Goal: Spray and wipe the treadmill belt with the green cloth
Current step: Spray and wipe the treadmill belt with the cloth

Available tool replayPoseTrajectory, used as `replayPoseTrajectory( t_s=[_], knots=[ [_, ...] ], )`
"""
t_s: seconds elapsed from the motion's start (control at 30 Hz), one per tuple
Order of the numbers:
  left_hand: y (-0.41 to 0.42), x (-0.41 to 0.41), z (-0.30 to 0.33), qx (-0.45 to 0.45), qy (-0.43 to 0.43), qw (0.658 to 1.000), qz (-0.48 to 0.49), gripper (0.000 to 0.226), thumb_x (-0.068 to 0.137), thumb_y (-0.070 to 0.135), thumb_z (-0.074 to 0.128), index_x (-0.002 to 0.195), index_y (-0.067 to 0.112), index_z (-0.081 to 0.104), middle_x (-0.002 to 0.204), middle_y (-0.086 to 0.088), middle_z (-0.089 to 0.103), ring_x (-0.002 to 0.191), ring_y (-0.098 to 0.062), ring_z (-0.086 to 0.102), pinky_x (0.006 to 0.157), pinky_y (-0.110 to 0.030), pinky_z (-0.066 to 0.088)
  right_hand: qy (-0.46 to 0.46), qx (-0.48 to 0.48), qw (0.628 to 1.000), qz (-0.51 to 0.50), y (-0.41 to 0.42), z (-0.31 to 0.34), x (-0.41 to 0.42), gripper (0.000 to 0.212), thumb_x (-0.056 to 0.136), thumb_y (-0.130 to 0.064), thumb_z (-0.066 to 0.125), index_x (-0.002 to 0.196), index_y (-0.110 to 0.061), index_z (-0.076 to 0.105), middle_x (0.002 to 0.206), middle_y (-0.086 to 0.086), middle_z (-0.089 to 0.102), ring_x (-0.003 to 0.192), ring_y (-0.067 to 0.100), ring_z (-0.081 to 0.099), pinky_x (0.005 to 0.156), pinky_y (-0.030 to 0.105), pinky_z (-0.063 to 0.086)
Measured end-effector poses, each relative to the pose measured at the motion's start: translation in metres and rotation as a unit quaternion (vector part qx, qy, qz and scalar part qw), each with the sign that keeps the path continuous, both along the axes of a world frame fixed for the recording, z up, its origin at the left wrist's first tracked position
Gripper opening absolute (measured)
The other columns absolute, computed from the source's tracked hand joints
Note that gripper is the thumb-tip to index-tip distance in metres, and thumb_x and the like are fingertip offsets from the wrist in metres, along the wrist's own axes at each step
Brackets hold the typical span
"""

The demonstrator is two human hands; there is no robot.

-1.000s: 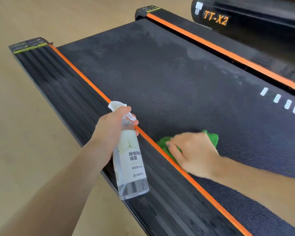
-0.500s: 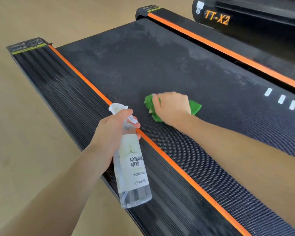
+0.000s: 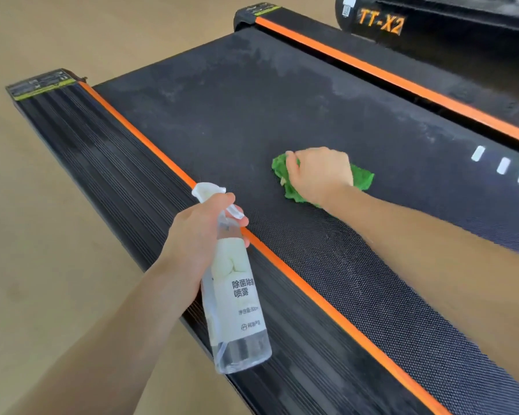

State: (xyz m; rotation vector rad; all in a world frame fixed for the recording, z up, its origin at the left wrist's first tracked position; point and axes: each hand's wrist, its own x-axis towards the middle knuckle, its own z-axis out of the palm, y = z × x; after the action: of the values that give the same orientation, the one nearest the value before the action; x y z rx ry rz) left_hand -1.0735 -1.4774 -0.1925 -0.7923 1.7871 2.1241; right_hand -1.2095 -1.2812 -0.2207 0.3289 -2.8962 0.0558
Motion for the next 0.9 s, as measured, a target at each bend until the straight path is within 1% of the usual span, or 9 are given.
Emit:
replayPoseTrajectory(
  t_s=[0.13,0.27,0.33,0.4,0.53,0.63,0.7,0.83,0.9],
  knots=[
    [-0.007,0.004,0.002,0.020,-0.007,1.000,-0.006,0.036,0.090,0.039,0.068,0.061,0.020,0.079,0.087,-0.005,0.081,0.054,-0.027,0.072,0.076,-0.041,0.056,-0.040,-0.013,0.999,-0.034,-0.012,0.004,0.021,0.045,0.104,-0.040,0.027,0.069,-0.022,0.051,0.071,-0.002,0.054,0.074,0.030,0.059,0.064,0.035,0.036],
    [-0.029,-0.009,0.011,-0.004,0.019,1.000,-0.025,0.044,0.094,0.040,0.065,0.057,0.020,0.078,0.084,-0.004,0.081,0.049,-0.027,0.069,0.071,-0.040,0.056,-0.023,-0.028,0.991,0.128,0.036,0.003,0.125,0.044,0.099,-0.044,0.034,0.065,-0.024,0.052,0.064,-0.005,0.056,0.064,0.024,0.060,0.054,0.034,0.046],
    [-0.042,-0.029,0.015,-0.019,0.029,0.999,-0.022,0.049,0.098,0.037,0.062,0.055,0.021,0.077,0.081,-0.002,0.081,0.046,-0.025,0.068,0.064,-0.037,0.056,-0.016,-0.031,0.975,0.217,0.053,-0.001,0.139,0.043,0.101,-0.041,0.035,0.065,-0.023,0.051,0.062,-0.007,0.052,0.060,0.021,0.056,0.051,0.036,0.047],
    [-0.050,-0.047,0.019,-0.024,0.046,0.998,-0.020,0.047,0.100,0.033,0.060,0.058,0.019,0.077,0.078,-0.002,0.080,0.046,-0.023,0.068,0.062,-0.034,0.055,0.017,-0.010,0.968,0.251,0.049,-0.006,0.118,0.043,0.101,-0.039,0.037,0.064,-0.023,0.050,0.061,-0.005,0.051,0.058,0.022,0.055,0.050,0.036,0.046],
    [-0.045,-0.066,0.016,-0.005,0.036,0.999,-0.011,0.032,0.101,0.024,0.059,0.077,0.008,0.071,0.077,-0.007,0.075,0.046,-0.022,0.065,0.058,-0.030,0.051,0.071,0.023,0.988,0.131,-0.003,-0.007,0.018,0.049,0.099,-0.043,0.032,0.065,-0.020,0.059,0.067,0.000,0.063,0.065,0.029,0.064,0.054,0.032,0.041],
    [-0.042,-0.074,0.013,-0.009,0.034,0.999,-0.009,0.027,0.100,0.023,0.059,0.080,0.007,0.071,0.077,-0.006,0.075,0.048,-0.022,0.066,0.059,-0.031,0.051,0.025,0.026,0.999,0.018,-0.051,-0.002,-0.052,0.051,0.103,-0.042,0.028,0.079,-0.020,0.067,0.082,0.003,0.068,0.074,0.031,0.060,0.062,0.033,0.034],
    [-0.044,-0.073,0.012,0.000,0.032,0.999,-0.012,0.026,0.098,0.022,0.061,0.079,0.008,0.072,0.077,-0.006,0.075,0.049,-0.024,0.067,0.058,-0.032,0.053,-0.009,0.010,1.000,-0.019,-0.070,-0.002,-0.069,0.050,0.105,-0.040,0.026,0.075,-0.020,0.061,0.079,0.002,0.065,0.070,0.028,0.052,0.063,0.034,0.032],
    [-0.046,-0.069,0.018,0.014,0.013,0.999,-0.029,0.018,0.074,0.030,0.070,0.069,0.014,0.077,0.078,-0.007,0.076,0.052,-0.028,0.067,0.065,-0.037,0.053,-0.024,0.002,0.999,0.038,-0.053,0.000,-0.010,0.047,0.102,-0.043,0.028,0.065,-0.022,0.050,0.067,-0.003,0.056,0.068,0.027,0.057,0.057,0.032,0.033],
    [-0.045,-0.065,0.020,0.004,0.017,0.999,-0.031,0.016,0.077,0.028,0.071,0.073,0.013,0.077,0.080,-0.006,0.077,0.055,-0.026,0.067,0.066,-0.038,0.054,-0.018,-0.026,0.996,0.089,-0.029,-0.003,0.042,0.046,0.099,-0.044,0.032,0.060,-0.023,0.045,0.060,-0.005,0.054,0.061,0.024,0.058,0.051,0.030,0.035]
  ],
)
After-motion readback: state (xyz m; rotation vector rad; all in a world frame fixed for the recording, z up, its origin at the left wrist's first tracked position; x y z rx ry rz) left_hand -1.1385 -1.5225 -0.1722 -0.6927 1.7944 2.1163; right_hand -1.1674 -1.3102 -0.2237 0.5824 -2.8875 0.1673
